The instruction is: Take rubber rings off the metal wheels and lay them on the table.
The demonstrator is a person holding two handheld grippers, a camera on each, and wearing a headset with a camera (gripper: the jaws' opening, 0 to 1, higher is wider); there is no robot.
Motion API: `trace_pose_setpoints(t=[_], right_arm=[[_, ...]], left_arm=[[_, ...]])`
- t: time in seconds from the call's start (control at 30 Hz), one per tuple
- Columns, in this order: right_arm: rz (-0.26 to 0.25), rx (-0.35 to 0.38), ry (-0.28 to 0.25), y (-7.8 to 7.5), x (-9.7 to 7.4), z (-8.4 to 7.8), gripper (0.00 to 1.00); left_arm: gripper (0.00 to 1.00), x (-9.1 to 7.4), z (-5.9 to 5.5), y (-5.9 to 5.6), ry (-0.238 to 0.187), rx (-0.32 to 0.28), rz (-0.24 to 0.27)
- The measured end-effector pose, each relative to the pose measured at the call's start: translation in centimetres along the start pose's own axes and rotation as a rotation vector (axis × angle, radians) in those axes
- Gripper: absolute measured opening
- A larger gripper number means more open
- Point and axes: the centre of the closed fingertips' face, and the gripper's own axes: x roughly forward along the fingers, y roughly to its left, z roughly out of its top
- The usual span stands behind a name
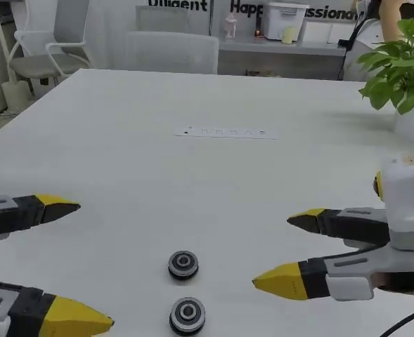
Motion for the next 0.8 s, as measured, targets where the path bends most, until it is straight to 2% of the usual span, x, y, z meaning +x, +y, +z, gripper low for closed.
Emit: trace_pose_setpoints(t=[0.17, 0.4, 0.57, 0.8], right_arm=[[0.025, -0.051, 0.014, 0.3, 0.6, 1.3, 0.77], [0.060, -0.114, 0.026, 0.8, 1.6, 3.0, 0.76], [0.092, -0.157, 0.045, 1.3, 2.8, 3.7, 0.75], [0.128, -0.211, 0.069, 1.7, 4.5, 3.5, 0.72]], left_arm=[[0.95, 0.6, 0.8, 0.7, -0.010, 0.036, -0.011], [0.88, 1.6, 2.4, 0.7, -0.054, 0.047, -0.034], [0.83, 2.5, 2.3, 0.8, -0.042, 0.084, -0.044], [0.74, 3.8, 2.7, 1.2, -0.078, 0.097, -0.044]])
